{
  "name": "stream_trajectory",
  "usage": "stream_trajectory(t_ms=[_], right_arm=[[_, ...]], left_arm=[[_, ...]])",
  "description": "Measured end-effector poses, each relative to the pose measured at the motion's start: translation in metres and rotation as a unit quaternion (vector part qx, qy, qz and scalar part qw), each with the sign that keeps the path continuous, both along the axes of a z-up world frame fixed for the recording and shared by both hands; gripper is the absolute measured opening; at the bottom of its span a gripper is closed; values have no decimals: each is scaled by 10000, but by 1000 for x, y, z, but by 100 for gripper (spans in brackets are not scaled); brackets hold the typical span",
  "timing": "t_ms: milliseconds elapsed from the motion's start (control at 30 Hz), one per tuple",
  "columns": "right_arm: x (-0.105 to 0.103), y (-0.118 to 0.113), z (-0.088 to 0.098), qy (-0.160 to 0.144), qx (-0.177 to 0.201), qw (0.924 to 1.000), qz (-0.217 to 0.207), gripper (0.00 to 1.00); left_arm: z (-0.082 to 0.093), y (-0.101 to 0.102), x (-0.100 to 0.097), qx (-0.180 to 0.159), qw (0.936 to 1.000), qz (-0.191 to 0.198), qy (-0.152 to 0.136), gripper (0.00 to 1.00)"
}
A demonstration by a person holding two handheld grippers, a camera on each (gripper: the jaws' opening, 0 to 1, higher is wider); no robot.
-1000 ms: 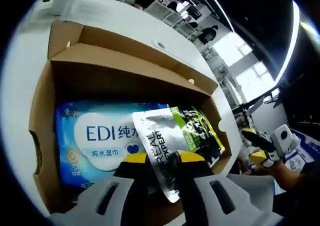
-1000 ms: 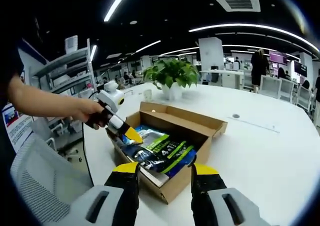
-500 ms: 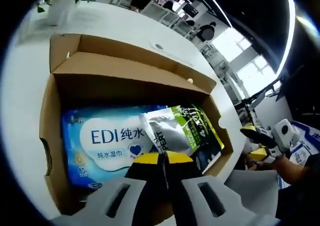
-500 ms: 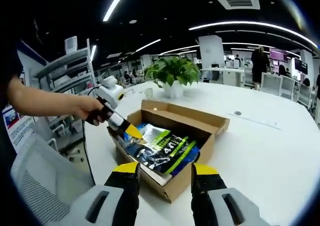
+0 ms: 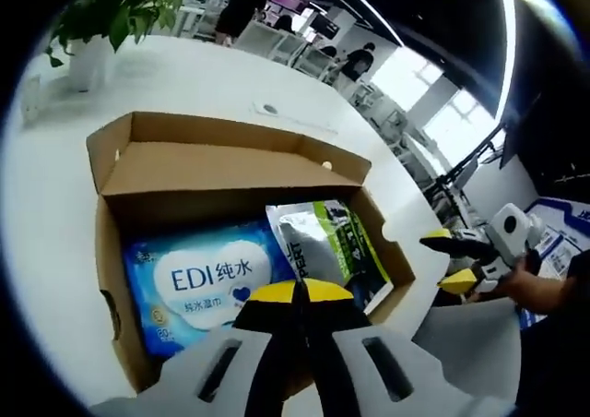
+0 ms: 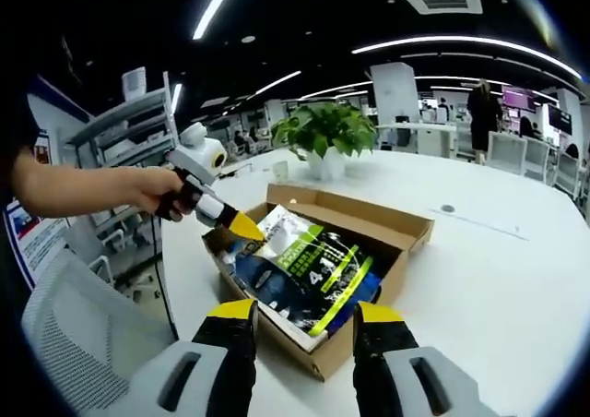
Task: Operate the shoe box by opening the lid, removing the specified soft item, and placing it in the target area until the item is outside and the box remains undamaged.
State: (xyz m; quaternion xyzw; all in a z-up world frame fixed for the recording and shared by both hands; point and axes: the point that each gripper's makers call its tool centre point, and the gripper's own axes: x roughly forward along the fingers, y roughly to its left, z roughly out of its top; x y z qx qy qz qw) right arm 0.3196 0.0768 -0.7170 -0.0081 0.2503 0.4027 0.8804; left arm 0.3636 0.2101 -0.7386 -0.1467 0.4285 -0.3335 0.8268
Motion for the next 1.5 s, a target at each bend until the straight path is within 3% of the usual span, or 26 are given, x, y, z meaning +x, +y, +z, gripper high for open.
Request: stream_trajectory(t_ms=[633, 767, 1500], right_arm=[[0, -4, 2, 27, 93, 9999, -62, 38], [1, -2, 3, 15, 118, 9999, -54, 38], [8, 9, 11, 8, 631, 9980, 2, 46]], left_arm=[[57, -25, 1, -26, 9974, -401, -606, 0], [66, -31, 0, -28, 9969, -489, -610, 0], [119, -58, -10, 74, 9861, -1187, -1158, 0]])
